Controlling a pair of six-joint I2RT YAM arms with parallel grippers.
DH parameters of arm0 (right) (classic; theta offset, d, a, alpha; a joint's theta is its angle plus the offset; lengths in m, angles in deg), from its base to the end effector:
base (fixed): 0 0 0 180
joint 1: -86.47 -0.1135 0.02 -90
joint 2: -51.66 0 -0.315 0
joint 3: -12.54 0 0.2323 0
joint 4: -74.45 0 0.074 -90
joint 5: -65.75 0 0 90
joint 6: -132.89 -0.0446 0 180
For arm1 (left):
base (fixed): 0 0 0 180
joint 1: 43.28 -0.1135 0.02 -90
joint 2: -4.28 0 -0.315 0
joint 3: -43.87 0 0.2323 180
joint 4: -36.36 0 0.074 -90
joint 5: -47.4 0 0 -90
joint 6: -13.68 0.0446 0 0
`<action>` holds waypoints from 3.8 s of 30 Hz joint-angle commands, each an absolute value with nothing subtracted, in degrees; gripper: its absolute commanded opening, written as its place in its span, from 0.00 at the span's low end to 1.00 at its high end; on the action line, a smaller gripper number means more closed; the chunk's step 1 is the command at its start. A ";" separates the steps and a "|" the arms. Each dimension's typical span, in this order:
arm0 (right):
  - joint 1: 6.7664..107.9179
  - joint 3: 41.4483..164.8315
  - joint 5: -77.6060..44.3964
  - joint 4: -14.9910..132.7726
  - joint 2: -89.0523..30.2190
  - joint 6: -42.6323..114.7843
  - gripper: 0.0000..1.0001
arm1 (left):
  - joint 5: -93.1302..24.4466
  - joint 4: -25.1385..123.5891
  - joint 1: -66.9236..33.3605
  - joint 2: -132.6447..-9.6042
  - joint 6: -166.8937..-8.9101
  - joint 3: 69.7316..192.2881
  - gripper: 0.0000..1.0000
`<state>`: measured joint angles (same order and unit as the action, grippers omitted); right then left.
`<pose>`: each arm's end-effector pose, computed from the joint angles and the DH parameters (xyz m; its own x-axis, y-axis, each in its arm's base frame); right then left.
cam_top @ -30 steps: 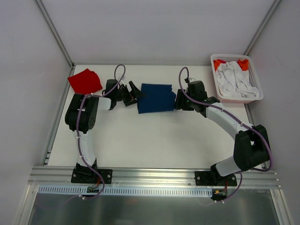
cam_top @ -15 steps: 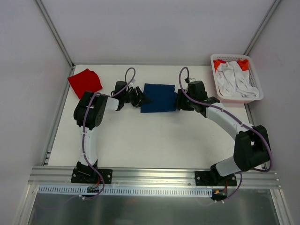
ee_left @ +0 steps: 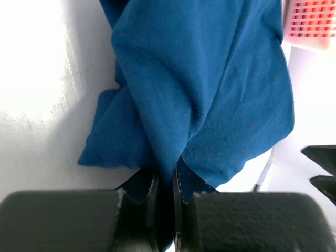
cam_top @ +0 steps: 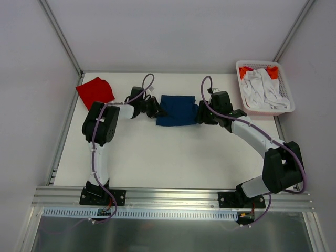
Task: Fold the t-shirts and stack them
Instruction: Put the neatly folded tshirt into the corner of the board with the left arm
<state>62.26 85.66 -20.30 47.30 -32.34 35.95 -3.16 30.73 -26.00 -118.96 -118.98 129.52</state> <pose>0.2801 0.1293 0.3099 -0.6132 -0.1435 -0.7768 -0.3873 0.9117 0.1373 0.4392 -0.1663 0.1779 -0.8759 -0.2756 -0.3960 0.2047 0.5311 -0.8222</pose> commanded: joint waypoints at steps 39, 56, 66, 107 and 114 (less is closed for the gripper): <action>63.35 79.89 -16.60 51.40 -24.01 34.45 0.54 | -22.48 72.07 -51.97 -115.15 -94.95 169.66 0.00; 63.35 77.69 -14.84 53.16 -23.48 33.22 0.54 | -22.48 73.92 -58.22 -114.99 -94.16 172.41 0.00; 63.09 77.08 -14.05 54.30 -24.01 32.61 0.54 | -23.88 74.09 -62.44 -106.64 -93.99 167.03 0.00; 62.74 75.85 -14.23 52.81 -21.37 33.66 0.54 | -44.98 79.63 -70.26 -115.85 -94.78 159.73 0.67; 62.91 75.41 -14.23 52.45 -21.20 33.93 0.53 | -46.03 79.89 -70.26 -115.00 -95.13 159.74 0.99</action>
